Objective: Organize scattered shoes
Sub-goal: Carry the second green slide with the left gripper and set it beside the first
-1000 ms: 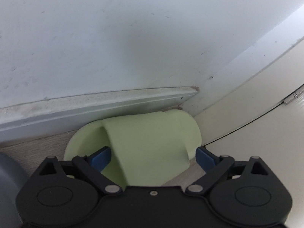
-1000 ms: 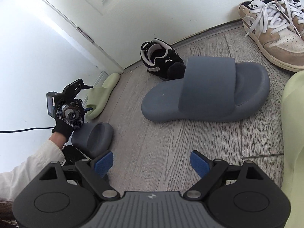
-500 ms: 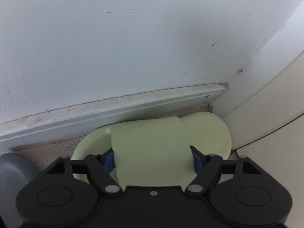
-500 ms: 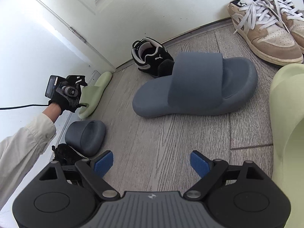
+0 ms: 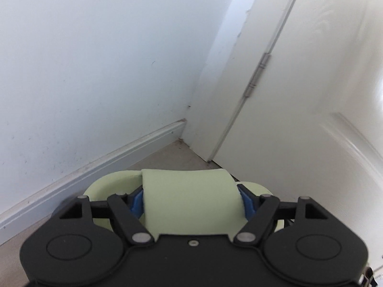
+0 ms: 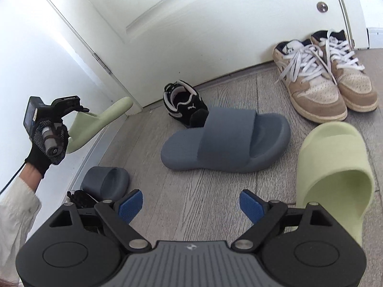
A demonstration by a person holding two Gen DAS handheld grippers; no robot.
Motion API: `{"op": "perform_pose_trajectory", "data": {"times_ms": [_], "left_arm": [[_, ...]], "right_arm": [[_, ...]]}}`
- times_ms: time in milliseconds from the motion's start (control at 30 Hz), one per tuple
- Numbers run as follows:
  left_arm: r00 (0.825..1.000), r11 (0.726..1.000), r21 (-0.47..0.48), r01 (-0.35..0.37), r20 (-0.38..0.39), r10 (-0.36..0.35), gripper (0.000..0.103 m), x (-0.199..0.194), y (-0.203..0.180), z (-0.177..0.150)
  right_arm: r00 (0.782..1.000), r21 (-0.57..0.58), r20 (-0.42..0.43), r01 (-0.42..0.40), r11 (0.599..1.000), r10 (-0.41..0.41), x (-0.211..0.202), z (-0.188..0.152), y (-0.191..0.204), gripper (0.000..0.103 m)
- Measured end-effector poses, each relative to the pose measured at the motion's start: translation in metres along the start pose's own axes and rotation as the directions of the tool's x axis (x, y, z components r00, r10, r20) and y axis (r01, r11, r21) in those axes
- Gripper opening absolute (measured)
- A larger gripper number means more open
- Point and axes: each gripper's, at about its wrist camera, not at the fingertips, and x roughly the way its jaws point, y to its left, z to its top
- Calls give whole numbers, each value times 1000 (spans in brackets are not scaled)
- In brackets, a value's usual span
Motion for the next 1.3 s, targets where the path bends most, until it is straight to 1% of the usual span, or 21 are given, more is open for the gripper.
{"op": "perform_pose_trajectory", "data": {"times_ms": [67, 133, 167, 200, 267, 367, 400, 500, 567, 633, 700, 767, 833, 867, 933, 967, 1033, 1133, 1167, 1267, 1300], "left_arm": [[999, 999, 4, 32, -18, -32, 75, -27, -8, -20], [997, 998, -41, 57, -41, -59, 75, -55, -17, -50], [997, 997, -47, 65, -44, -67, 75, -63, -22, -59], [997, 997, -40, 71, -41, -72, 75, -76, -31, -76], [997, 998, -10, 66, -40, -67, 75, -88, -46, -99], [995, 993, 77, 87, -64, -82, 75, -98, -77, -137], [992, 987, 115, 109, -83, -99, 75, -97, -89, -153], [981, 973, 168, 156, -145, -132, 75, -88, -110, -192], [975, 968, 193, 160, -185, -124, 75, -81, -120, -219], [975, 965, 221, 139, -201, -95, 75, -77, -122, -243], [979, 969, 228, 93, -199, -48, 75, -73, -118, -259], [981, 971, 234, 46, -195, 1, 75, -69, -114, -275], [972, 983, 179, 41, -234, 2, 75, -63, -107, -282], [970, 984, 171, 43, -241, 0, 75, -62, -107, -284], [971, 970, 237, 60, -239, -1, 75, -59, -117, -291], [974, 963, 265, 57, -226, 5, 75, -58, -121, -293], [976, 952, 296, 77, -217, -11, 75, -56, -131, -296], [976, 942, 322, 96, -215, -25, 76, -48, -146, -302], [977, 940, 329, 93, -214, -22, 76, -44, -148, -304], [973, 948, 316, 45, -230, 31, 73, -24, -145, -304], [972, 946, 322, 28, -230, 50, 73, -20, -142, -302]], "right_arm": [[1000, -3, 25, -4, 1000, 4, -18, 1, 2, 89], [999, -10, 48, 2, 1000, -1, -40, -2, 0, 89], [998, -13, 57, 7, 1000, -6, -51, -5, -2, 89], [998, -13, 63, 14, 1000, -13, -59, -7, -3, 89], [997, -2, 76, 31, 1000, -31, -77, -14, -8, 89], [993, 30, 97, 60, 998, -62, -109, -26, -20, 89], [992, 38, 107, 64, 997, -68, -118, -28, -25, 89], [986, 67, 134, 89, 994, -98, -140, -35, -41, 89], [982, 85, 145, 113, 990, -124, -148, -38, -51, 89], [972, 99, 156, 165, 981, -179, -153, -41, -61, 89], [961, 98, 169, 203, 974, -217, -158, -43, -71, 89], [957, 99, 179, 211, 972, -226, -164, -45, -78, 89], [955, 99, 191, 213, 972, -228, -171, -49, -84, 89], [954, 98, 195, 213, 972, -228, -173, -51, -86, 89], [954, 95, 198, 208, 973, -223, -176, -55, -89, 89], [959, 89, 191, 195, 977, -209, -177, -57, -90, 89], [969, 79, 174, 165, 983, -177, -178, -63, -92, 89], [972, 71, 170, 150, 986, -160, -180, -69, -93, 89], [973, 66, 168, 151, 986, -160, -180, -71, -94, 89], [972, 45, 160, 169, 985, -174, -180, -76, -95, 89], [971, 40, 160, 171, 984, -176, -181, -78, -96, 89]]}}
